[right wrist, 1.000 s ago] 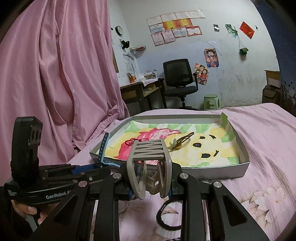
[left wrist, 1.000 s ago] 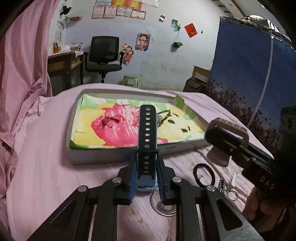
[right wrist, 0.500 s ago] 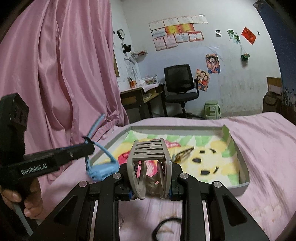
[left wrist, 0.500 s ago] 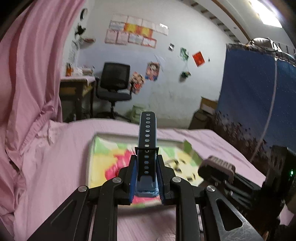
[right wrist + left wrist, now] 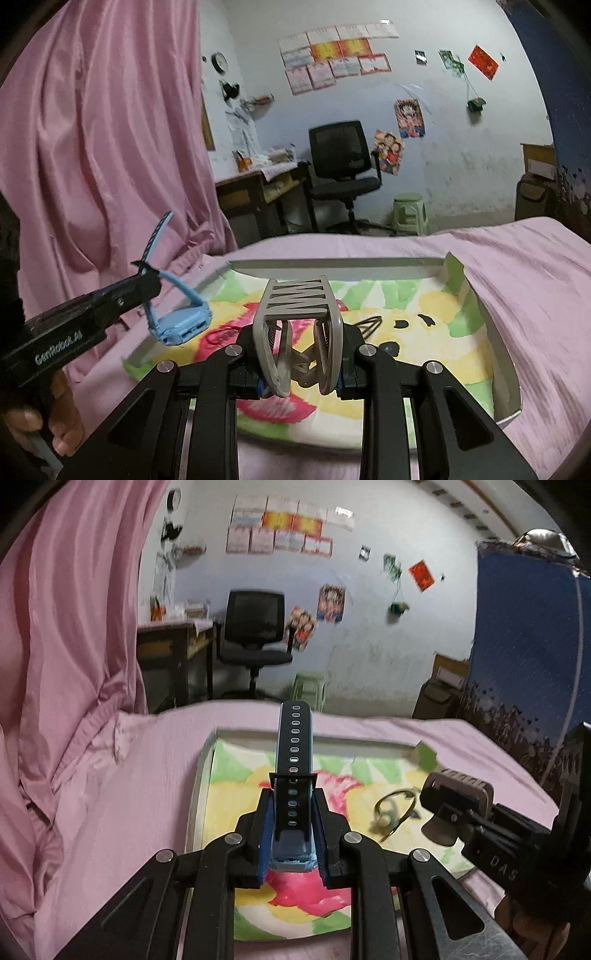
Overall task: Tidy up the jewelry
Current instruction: 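Lift both held items into the tray and open both tools to release them, then withdraw both open tools from the tray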
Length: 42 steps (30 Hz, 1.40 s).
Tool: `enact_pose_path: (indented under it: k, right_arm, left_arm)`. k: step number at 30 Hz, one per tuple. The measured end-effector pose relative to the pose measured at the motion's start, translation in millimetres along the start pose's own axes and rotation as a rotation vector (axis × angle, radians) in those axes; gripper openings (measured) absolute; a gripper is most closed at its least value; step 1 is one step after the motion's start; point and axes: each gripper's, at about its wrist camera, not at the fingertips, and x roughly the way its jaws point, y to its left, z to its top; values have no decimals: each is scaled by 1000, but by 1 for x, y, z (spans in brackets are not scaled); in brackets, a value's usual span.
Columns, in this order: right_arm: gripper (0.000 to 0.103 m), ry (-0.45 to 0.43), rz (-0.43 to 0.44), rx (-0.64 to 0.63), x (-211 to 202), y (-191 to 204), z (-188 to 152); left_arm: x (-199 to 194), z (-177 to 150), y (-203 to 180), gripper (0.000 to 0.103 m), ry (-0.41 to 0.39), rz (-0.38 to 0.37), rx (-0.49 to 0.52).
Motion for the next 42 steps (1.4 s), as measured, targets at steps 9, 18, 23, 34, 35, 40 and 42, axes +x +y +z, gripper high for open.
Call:
enact_pose_path:
  k: [9, 18, 23, 34, 35, 40, 42]
  right_arm:
    - [23, 179, -36, 34, 40, -10, -10]
    - [24, 314, -40, 48, 57, -13, -25]
    - [32, 347, -37, 51, 59, -15, -29]
    - [60, 220, -10, 36, 14, -13, -24]
    - [63, 187, -9, 31, 4, -12, -22]
    - [79, 68, -2, 3, -34, -8, -19]
    - [87, 22, 3, -11, -48, -6, -18]
  left_arm:
    - [23, -4, 9, 19, 139, -13, -33]
    - [21, -6, 6, 21, 184, -29, -10]
    - [17, -9, 9, 21, 193, -45, -32]
    - [-25, -19, 22, 62, 73, -70, -115]
    - [-33, -20, 21, 65, 49, -70, -115]
    - [-63, -26, 14, 77, -27, -58, -106]
    - [-74, -31, 12, 79, -57, -55, -104]
